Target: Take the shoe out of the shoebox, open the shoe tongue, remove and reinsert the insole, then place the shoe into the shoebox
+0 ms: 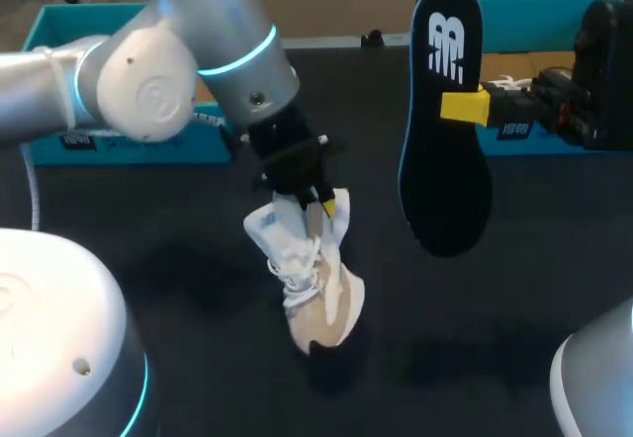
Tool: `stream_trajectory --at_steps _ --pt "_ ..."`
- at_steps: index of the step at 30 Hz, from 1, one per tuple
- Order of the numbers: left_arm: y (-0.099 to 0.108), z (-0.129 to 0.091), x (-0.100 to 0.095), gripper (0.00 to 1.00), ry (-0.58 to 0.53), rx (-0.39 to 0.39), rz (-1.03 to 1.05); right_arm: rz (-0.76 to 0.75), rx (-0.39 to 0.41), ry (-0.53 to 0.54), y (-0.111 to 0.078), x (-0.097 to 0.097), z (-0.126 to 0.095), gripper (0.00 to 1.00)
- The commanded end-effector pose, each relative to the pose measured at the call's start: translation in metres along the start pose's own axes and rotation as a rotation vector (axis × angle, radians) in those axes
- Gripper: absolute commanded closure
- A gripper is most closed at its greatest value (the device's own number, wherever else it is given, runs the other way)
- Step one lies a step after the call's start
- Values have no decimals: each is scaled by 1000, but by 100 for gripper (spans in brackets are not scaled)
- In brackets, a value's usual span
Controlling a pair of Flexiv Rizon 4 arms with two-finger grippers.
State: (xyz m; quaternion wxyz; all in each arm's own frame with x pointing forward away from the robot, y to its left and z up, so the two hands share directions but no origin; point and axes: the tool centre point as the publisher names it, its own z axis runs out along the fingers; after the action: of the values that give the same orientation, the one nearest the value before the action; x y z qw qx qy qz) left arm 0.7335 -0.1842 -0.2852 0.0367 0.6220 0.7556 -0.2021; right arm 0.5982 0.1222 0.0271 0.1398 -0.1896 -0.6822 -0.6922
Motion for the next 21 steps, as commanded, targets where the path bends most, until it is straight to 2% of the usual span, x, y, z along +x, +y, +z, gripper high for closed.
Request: stream_trajectory --at_steps 1,6,12,21 --pt "-2 7 -13 100 120 -28 17 1 3 1 1 -2 2 100" --pt "-7 18 -12 100 173 -55 34 1 3 1 1 -2 2 100" --pt "-4 36 -13 100 221 -6 41 1 3 1 1 -2 2 100" --pt "1 56 -15 100 270 -13 55 1 3 1 1 -2 2 100"
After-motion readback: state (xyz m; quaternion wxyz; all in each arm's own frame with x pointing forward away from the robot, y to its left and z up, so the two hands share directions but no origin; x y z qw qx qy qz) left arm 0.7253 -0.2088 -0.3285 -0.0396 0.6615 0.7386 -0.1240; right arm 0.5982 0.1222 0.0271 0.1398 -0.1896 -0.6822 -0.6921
